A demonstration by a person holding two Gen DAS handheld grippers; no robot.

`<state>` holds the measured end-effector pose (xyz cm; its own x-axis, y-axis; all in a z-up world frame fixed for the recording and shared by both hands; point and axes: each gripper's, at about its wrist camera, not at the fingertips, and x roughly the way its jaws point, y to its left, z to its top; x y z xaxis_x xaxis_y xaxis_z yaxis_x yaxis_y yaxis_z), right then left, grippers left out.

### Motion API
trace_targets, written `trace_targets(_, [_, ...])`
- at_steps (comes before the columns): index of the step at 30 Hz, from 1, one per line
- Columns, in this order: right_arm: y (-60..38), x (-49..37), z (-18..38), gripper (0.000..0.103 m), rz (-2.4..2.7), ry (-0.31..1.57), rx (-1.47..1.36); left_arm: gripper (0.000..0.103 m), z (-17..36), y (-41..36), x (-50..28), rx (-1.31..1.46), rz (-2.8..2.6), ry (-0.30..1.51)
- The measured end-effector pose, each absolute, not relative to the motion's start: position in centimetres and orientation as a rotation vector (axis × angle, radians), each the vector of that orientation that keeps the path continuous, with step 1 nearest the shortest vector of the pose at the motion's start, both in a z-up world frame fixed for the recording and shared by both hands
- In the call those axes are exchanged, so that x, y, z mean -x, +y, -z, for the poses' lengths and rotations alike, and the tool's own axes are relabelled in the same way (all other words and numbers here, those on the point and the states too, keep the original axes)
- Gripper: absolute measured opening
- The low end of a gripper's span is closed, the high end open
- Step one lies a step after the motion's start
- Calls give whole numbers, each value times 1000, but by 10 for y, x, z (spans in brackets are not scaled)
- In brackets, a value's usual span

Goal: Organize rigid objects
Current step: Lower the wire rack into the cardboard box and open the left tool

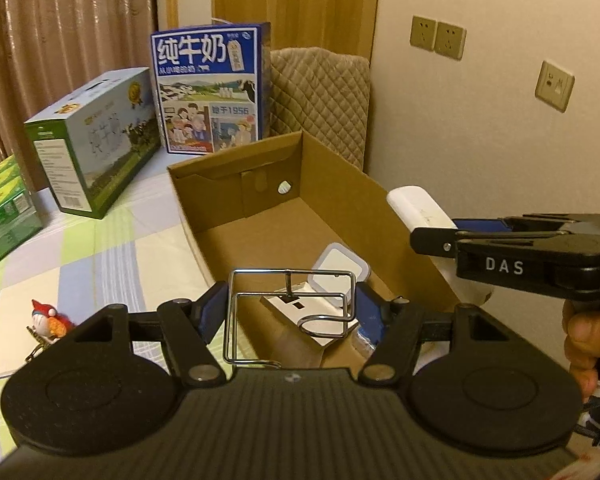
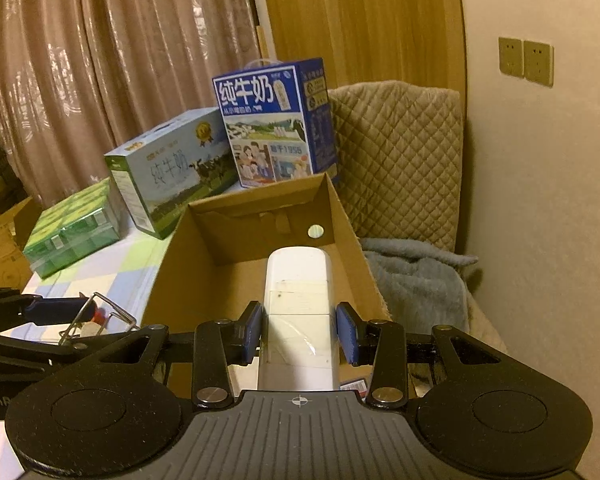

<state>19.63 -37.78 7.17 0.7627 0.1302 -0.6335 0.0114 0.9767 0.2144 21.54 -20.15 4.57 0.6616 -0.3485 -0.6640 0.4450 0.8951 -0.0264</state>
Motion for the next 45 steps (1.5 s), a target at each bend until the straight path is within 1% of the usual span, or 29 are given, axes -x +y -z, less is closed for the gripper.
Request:
trace_targets(8, [-383,-212,-56,37,-66,732,-227,63,-30,-216,-234,-156,469,749])
trace_targets(19, [-385,-226,-45,37,-68,760,-240,63,-22,-215,-258,-135,469,766])
trace_targets(30, [-386,-228,-39,37,-63,770,-251,63,-12,-218,-265,-124,488,793])
trace_targets(31, [-387,-228,-38,37,-62,771,-253,64,-11,-218,-266,-124,482,792])
trace_targets(32, [-387,-229,-38,37,-61,772,-254,70,-11,-219,-265,-127,477,789])
trace_targets(33, [-387,-228,-38,37,-61,773,-254,72,-12,-218,-265,-127,475,786])
trace_targets(45, [-385,-223,-41,37,-63,769,-263,72,-26,-194,-258,-101,422,759])
